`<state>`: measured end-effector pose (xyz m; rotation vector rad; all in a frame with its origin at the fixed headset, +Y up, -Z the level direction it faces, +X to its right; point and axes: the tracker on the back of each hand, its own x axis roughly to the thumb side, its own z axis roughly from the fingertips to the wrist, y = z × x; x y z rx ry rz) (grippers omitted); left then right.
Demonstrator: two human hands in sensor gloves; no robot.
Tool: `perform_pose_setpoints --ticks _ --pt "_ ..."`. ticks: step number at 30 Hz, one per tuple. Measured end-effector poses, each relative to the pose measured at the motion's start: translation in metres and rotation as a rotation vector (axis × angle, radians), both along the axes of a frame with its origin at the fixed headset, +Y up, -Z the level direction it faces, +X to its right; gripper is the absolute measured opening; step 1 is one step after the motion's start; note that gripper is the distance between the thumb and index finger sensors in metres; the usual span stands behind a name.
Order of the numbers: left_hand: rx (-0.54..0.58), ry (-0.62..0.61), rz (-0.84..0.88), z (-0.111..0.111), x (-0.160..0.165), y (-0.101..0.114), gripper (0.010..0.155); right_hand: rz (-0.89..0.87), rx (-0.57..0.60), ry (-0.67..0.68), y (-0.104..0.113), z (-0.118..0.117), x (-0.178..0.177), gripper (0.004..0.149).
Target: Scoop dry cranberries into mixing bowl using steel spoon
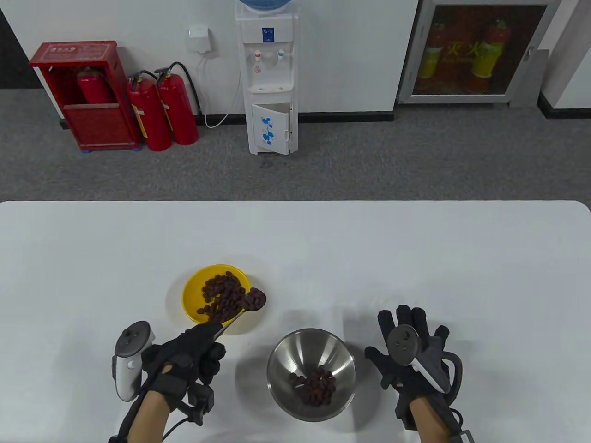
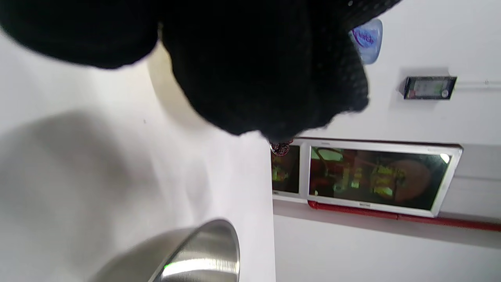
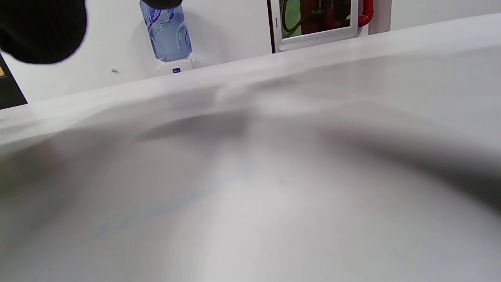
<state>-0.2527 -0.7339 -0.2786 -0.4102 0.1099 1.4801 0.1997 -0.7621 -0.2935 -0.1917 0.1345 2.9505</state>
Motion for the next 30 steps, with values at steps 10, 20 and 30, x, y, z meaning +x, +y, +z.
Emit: perform_pose_setpoints --ticks 10,20,30 --pt "0.048 -0.116 -0.051 0.01 0.036 0.011 0.05 -0.007 -0.004 0.001 0.0 0.0 0.0 0.083" --pt "0.079 -0.17 -0.16 0.013 0.054 0.006 0.05 -0.027 -0.008 0.002 -0.001 0.0 0.0 0.083" --pt "0.182 -0.182 -0.336 0.015 0.062 0.011 0.05 -0.034 -0.01 0.002 -0.001 0.0 0.001 0.083"
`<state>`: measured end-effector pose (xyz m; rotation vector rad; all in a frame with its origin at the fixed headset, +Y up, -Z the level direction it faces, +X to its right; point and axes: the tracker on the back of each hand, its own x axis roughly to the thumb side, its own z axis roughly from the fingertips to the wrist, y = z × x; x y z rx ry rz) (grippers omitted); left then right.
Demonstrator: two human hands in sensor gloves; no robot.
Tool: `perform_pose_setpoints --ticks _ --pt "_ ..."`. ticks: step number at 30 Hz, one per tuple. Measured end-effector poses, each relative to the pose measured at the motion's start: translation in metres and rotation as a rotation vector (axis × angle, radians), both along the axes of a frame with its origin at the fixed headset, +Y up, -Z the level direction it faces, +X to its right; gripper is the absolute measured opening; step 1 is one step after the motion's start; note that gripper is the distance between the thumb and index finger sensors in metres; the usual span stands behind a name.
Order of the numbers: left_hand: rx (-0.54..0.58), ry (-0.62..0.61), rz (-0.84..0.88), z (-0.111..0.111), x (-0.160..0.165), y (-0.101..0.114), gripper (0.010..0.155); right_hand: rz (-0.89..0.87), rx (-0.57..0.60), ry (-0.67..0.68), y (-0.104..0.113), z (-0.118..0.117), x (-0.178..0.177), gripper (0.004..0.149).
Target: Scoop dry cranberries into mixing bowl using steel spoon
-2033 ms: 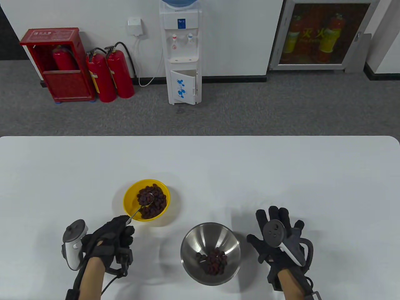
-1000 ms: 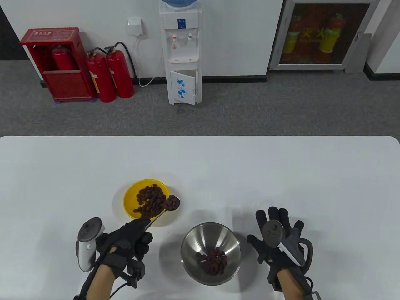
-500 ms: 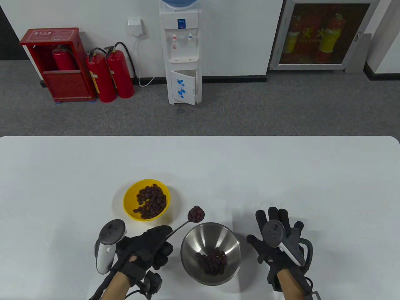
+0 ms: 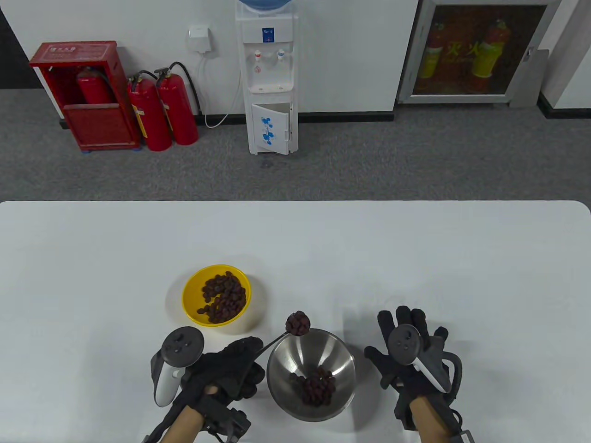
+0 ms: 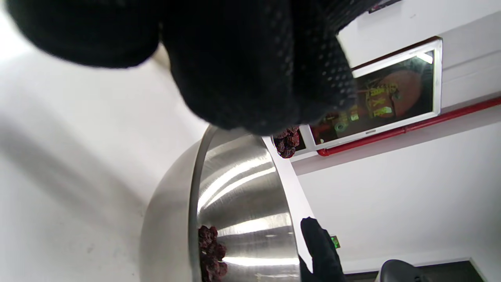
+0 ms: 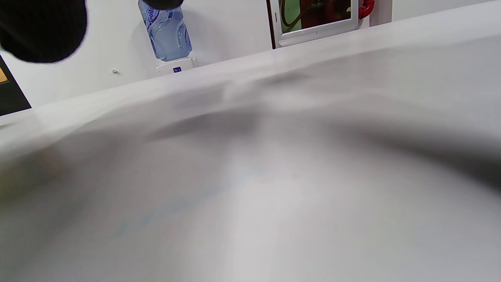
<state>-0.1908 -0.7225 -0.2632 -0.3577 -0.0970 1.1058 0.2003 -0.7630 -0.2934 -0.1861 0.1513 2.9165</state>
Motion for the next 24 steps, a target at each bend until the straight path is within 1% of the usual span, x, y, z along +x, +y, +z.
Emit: perform_pose_setpoints --ticks 19,21,24 --pt "0.19 -0.017 -0.248 0.002 0.006 0.006 0.048 -0.024 -0.012 0.009 -0.001 0.0 0.0 0.083" --pt "0.216 -0.018 -0.28 0.003 0.007 0.008 0.048 -0.025 -0.012 0.009 -0.001 0.0 0.0 0.083" --pt "0.292 -0.016 -0.363 0.005 0.009 0.012 0.047 -0.025 -0.015 0.009 -0.001 0.0 0.0 0.083"
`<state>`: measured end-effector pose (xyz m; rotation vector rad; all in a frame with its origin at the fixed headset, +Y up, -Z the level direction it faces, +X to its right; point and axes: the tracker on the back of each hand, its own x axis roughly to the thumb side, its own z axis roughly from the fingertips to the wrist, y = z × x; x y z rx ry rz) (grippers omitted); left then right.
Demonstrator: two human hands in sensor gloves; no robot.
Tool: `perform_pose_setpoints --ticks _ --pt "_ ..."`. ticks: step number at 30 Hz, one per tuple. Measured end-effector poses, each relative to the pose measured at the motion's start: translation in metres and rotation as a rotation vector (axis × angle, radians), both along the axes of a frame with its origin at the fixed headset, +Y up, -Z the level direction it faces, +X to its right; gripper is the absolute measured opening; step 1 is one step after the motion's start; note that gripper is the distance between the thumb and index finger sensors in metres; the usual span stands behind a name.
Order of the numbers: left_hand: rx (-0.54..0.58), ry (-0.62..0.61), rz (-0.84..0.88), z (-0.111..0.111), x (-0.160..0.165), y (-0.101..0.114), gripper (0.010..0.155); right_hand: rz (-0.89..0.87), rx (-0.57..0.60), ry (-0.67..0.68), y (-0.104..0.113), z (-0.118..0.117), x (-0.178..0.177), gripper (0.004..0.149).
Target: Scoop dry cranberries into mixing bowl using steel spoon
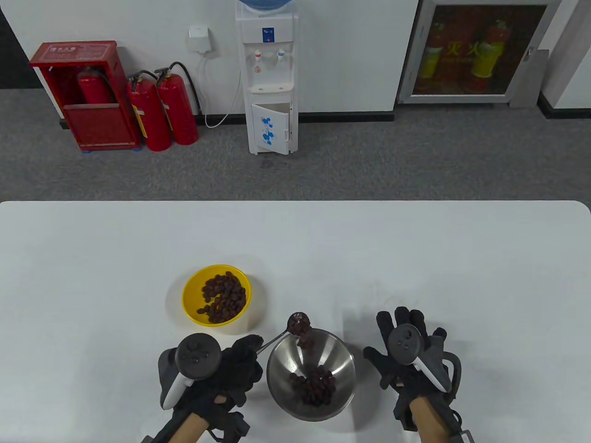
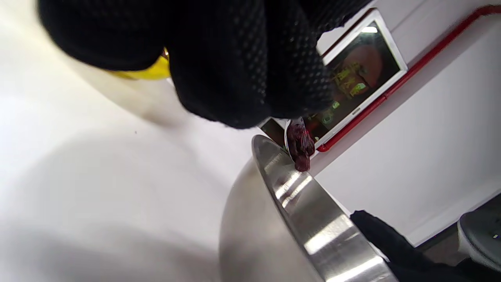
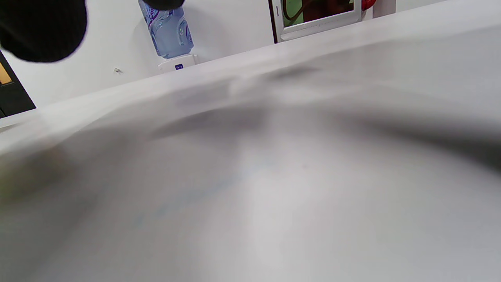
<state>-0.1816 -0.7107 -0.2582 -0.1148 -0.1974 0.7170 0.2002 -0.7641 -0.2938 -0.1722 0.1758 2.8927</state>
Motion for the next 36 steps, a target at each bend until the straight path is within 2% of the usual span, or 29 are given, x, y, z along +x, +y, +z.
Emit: perform_pose_setpoints --ticks 8,10,19,27,31,36 --pt "0.322 -0.028 -0.267 0.009 0.01 0.012 0.047 0.002 -0.001 0.0 0.0 0.0 0.0 0.083" --pt "0.363 -0.032 -0.285 0.01 0.01 0.013 0.047 0.003 0.0 -0.001 0.0 0.0 0.0 0.083" --pt "0.327 -0.002 -0.216 0.005 0.001 0.011 0.047 0.002 0.0 -0.001 0.0 0.0 0.0 0.083" --pt "0.275 0.152 -0.099 -0.007 -0.032 0.008 0.049 0.003 0.001 0.0 0.0 0.0 0.0 0.083" --pt "0.308 0.252 -0.155 -0.011 -0.049 0.007 0.05 0.002 0.0 -0.002 0.0 0.0 0.0 0.083" --pt "0.352 0.422 -0.427 -0.016 -0.077 0.007 0.05 0.004 -0.001 0.001 -0.001 0.0 0.0 0.083"
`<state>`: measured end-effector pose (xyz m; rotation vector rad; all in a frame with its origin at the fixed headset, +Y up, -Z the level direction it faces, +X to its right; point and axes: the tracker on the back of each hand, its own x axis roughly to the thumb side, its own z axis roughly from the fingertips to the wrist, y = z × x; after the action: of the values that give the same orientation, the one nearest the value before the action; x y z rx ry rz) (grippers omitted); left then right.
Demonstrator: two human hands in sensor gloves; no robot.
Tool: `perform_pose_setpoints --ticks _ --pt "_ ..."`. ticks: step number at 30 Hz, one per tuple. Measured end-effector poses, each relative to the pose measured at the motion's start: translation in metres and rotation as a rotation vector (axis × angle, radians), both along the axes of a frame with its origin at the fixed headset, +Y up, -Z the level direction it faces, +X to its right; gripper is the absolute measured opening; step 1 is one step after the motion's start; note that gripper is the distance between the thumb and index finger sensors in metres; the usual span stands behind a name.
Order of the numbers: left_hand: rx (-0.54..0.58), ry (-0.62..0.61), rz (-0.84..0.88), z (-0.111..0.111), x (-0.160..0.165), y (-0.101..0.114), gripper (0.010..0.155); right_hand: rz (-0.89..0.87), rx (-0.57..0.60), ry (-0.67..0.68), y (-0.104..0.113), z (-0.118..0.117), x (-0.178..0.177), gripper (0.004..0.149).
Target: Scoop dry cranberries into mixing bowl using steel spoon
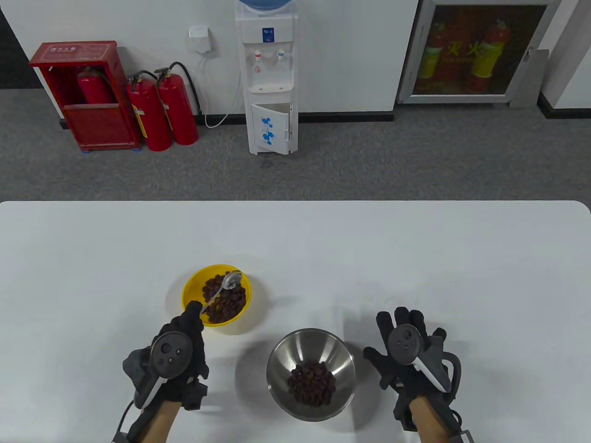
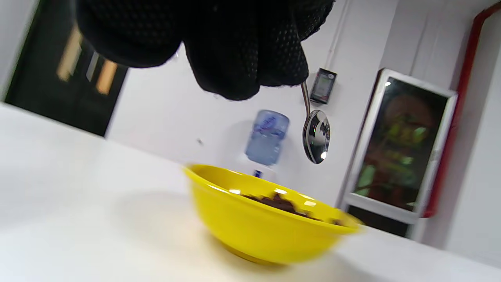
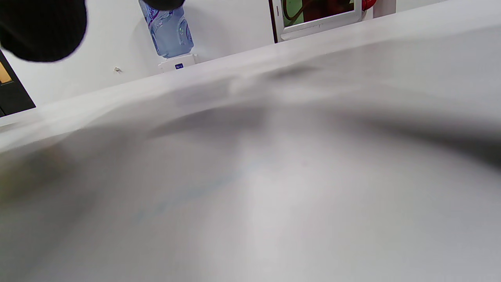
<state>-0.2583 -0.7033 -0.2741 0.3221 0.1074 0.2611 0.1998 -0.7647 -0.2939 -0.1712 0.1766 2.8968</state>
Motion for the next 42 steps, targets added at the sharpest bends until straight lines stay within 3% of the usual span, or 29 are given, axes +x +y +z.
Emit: perform_pose_setpoints --ticks 6,13,21,26,30,33,37,42 --pt "0.009 0.133 -0.096 -0.004 -0.016 -0.006 0.05 -0.002 -0.008 -0.001 -0.001 0.0 0.0 0.083" --pt "0.04 0.21 -0.322 -0.009 -0.007 -0.012 0.047 -0.004 -0.01 0.001 -0.001 0.0 0.0 0.082" --pt "0.012 0.199 -0.327 -0.019 0.006 -0.015 0.043 -0.019 -0.007 -0.001 -0.001 0.0 0.0 0.082" --pt "-0.053 0.205 -0.238 -0.025 0.01 -0.019 0.043 -0.027 -0.011 0.004 -0.001 0.0 0.0 0.081" --pt "-0.153 0.202 0.02 -0.031 0.002 -0.025 0.044 -0.037 -0.008 0.006 -0.002 -0.001 0.0 0.081" --pt "-0.29 0.184 0.449 -0.034 -0.012 -0.036 0.045 -0.04 -0.011 0.009 -0.002 -0.001 0.0 0.081" --pt "-0.414 0.174 0.855 -0.034 -0.027 -0.056 0.044 -0.047 -0.013 0.013 -0.002 -0.001 0.0 0.081" --pt "-0.479 0.149 1.044 -0.033 -0.034 -0.066 0.046 -0.048 -0.013 0.012 -0.003 -0.001 0.0 0.081"
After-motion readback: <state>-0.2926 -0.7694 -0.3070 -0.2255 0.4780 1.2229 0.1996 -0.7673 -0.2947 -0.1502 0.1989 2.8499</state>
